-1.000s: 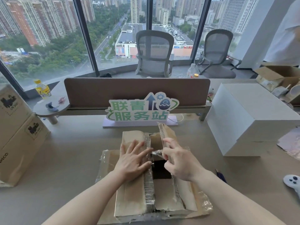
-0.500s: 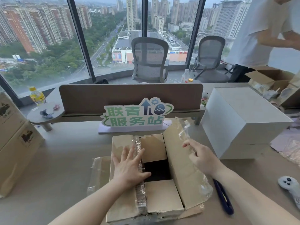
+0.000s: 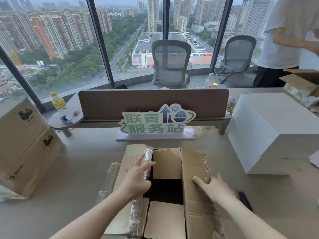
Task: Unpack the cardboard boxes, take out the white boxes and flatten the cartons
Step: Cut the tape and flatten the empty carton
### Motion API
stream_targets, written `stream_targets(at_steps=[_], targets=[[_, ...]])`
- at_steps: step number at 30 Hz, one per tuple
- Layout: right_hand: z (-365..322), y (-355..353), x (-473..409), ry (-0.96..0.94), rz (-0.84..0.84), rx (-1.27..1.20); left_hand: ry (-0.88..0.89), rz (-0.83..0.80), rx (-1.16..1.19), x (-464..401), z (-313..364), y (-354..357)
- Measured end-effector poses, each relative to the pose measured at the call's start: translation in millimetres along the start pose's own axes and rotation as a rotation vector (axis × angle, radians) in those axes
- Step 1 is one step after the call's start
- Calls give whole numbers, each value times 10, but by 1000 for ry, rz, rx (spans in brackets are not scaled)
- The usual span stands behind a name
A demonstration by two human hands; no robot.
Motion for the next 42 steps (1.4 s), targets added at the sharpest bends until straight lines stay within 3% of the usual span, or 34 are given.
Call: stream_targets(at_steps=[4,9,14,18,22,26,29,32,33,42], targets=[[-396,205,72,-52,175,42,-24,-29,-48,22,114,129],[-581,478,-68,-55,25,64,-69,2,-73,15,217,112],[-591,439,-94,-73,-53,-70,19,23,32,87,236,-71],[-528,407,-176,-101,-56,-163,24,151,96,141,229,-607],[-512,338,-135,-145,-25,-194,-89,62,-64,185,-187,-1070],[-515,292,-131,-198,48,-187,-325,23,-589,346,-806,-1026],[-534,281,-118,-252,108,-178,-392,-89,-472,403,-1006,-563],[-556,276,-76,-285,145,-92,-408,-152,-85,355,-935,-150],[-581,261,-55,-308,155,-45,-385,-155,-51,323,-894,-82],[-1092,73,-135,-374,309,566,-193,34,-634,-151,-379,-227]])
Point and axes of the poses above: each hand's wrist, its own x-axis away from the middle knuckle, its own y-axis out of the palm, z = x × y, the point moved 5 cm from there along -x, towards the middle knuckle, and after that the axes turned 7 degrees about -z, right-handed, at the moved point
